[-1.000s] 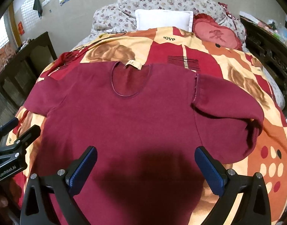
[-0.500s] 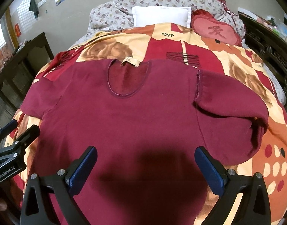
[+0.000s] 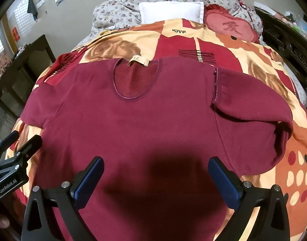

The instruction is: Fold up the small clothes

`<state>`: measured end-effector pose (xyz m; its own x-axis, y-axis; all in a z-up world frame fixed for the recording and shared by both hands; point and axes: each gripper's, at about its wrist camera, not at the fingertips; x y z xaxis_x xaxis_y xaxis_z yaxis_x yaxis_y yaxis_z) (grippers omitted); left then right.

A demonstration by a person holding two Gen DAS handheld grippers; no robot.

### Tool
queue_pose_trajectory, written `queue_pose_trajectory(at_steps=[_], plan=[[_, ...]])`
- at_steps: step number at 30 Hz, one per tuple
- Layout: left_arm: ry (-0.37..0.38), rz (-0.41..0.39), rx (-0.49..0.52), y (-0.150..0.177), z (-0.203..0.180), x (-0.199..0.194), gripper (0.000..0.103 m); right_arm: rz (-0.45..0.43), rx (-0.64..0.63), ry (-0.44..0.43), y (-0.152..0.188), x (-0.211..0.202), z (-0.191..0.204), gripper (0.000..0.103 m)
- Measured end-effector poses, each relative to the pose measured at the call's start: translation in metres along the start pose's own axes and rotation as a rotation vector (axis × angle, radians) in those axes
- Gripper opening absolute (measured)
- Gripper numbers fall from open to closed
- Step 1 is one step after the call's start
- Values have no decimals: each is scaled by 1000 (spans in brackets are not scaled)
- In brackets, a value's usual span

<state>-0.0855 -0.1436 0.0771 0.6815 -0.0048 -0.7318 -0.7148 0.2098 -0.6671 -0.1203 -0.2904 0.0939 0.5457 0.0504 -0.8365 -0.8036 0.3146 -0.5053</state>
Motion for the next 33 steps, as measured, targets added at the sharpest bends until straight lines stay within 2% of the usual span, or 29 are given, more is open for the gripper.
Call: queue_pose_trajectory(at_steps=[24,33], plan=[[-16,33,-40,-5,11,14,103,6,-7,-40,-7,15,12,103],[-36,53,-100,-10,47,25,103,25,-41,-77,-13,25,31,103]])
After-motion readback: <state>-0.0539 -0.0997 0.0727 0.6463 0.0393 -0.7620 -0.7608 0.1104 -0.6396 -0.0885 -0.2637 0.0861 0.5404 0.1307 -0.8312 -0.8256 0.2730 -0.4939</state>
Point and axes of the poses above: each gripper's, at about its wrist camera, not at the fingertips, and x roughly the way its jaws point, z to its left, y to its underside, and after that the axes turned 10 degrees about -y, right-handed
